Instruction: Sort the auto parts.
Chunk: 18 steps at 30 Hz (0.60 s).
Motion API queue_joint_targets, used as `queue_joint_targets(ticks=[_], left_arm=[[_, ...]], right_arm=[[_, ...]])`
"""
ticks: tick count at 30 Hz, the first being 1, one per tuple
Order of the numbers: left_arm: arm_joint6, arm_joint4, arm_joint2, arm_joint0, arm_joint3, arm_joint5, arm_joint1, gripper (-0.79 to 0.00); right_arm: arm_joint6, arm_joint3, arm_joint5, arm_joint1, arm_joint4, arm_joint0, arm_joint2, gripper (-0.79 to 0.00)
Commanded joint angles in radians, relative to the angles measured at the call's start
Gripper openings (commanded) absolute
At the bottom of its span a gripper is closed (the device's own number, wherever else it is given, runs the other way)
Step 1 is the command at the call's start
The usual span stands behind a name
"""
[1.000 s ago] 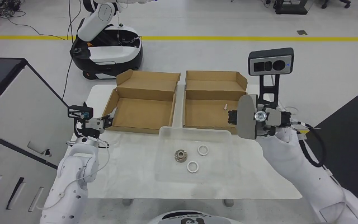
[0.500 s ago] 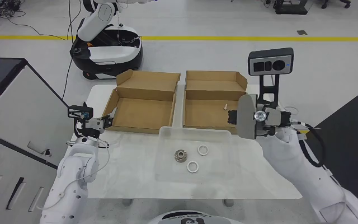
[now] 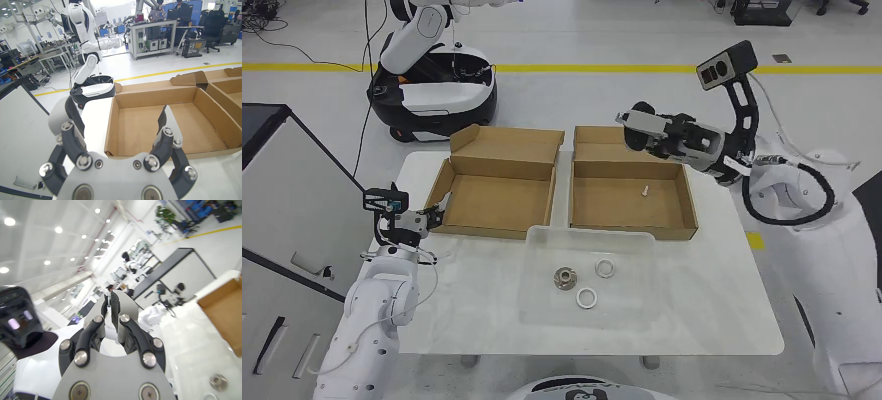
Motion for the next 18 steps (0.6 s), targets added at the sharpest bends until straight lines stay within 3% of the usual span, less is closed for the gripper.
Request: queue_joint_targets(ticks=[1,3,6,18], left_arm=[[0.000,0.000,0.000,0.000,0.000,0.000,0.000,0.000],[0.000,0.000,0.000,0.000,0.000,0.000,0.000,0.000],[0.000,0.000,0.000,0.000,0.000,0.000,0.000,0.000],[0.000,0.000,0.000,0.000,0.000,0.000,0.000,0.000]], right_arm=[[0.010,0.013,0.086,0.011,-0.170,0.016,0.016,-0.785],[0.028,0.022,0.168,0.023,-0.374,0.040,0.012,-0.785],[0.054,0.049,0.248,0.029,-0.512,0.083,-0.011,-0.785],[0.200,0.146,0.216,0.016,-0.906,0.332,-0.239,-0.785]])
